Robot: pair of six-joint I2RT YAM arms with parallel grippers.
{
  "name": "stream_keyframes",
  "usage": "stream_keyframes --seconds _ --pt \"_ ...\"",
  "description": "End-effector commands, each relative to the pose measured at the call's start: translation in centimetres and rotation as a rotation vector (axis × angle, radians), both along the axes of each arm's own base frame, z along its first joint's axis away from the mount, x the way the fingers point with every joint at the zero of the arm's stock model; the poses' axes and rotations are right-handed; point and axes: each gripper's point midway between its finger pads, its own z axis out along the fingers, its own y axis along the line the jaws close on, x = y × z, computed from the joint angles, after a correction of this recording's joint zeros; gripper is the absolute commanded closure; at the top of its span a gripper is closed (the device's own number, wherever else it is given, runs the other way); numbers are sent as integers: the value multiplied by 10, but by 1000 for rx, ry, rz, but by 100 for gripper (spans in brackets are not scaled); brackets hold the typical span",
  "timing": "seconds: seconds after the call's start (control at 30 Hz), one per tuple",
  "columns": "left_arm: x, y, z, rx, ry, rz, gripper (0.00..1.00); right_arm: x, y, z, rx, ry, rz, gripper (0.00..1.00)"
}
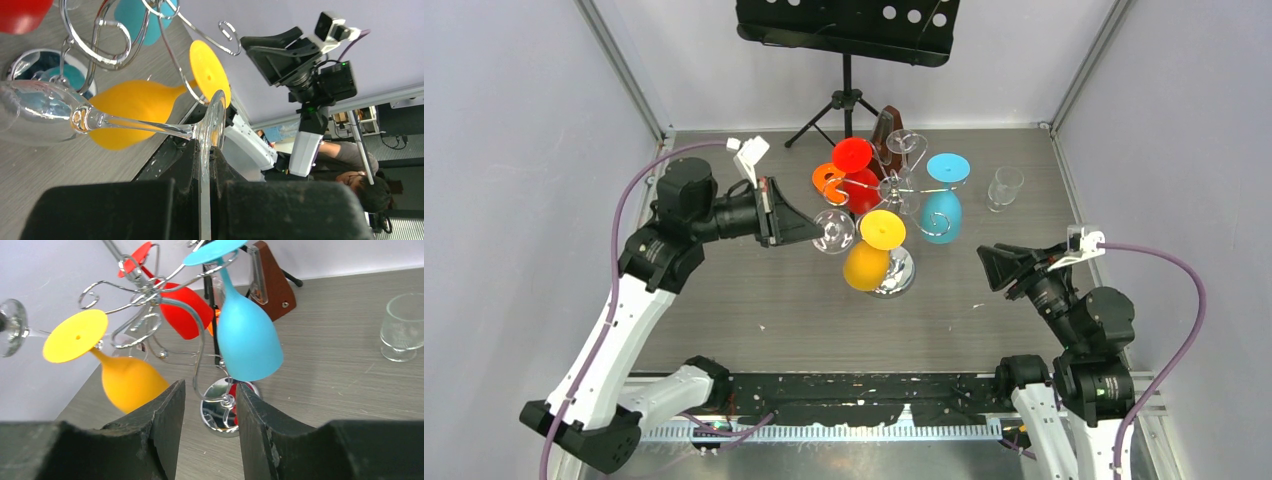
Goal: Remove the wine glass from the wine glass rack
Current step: Pick up the wine glass from the wine rack, then place the wine glass at the center of the board.
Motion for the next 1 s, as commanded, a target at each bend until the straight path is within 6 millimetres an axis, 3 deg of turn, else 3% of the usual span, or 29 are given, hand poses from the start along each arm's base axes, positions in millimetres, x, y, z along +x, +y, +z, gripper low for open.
stream_keyframes --seconds 0.0,0.27,0.53,0.77,0.97 --pt "-18 11 7 6 -124 -2 100 -15 17 22 -13 -34 115 51" --pt "-42 31 -32 75 -143 20 100 -30 54 31 74 42 364 49" --pt "-58 47 -68 146 -173 36 100 -43 67 45 112 70 460 48" --pt "-63 56 -84 161 -222 71 100 -46 79 38 117 123 536 48" --pt "-67 59 -87 136 -285 80 100 -50 109 28 93 181 622 48"
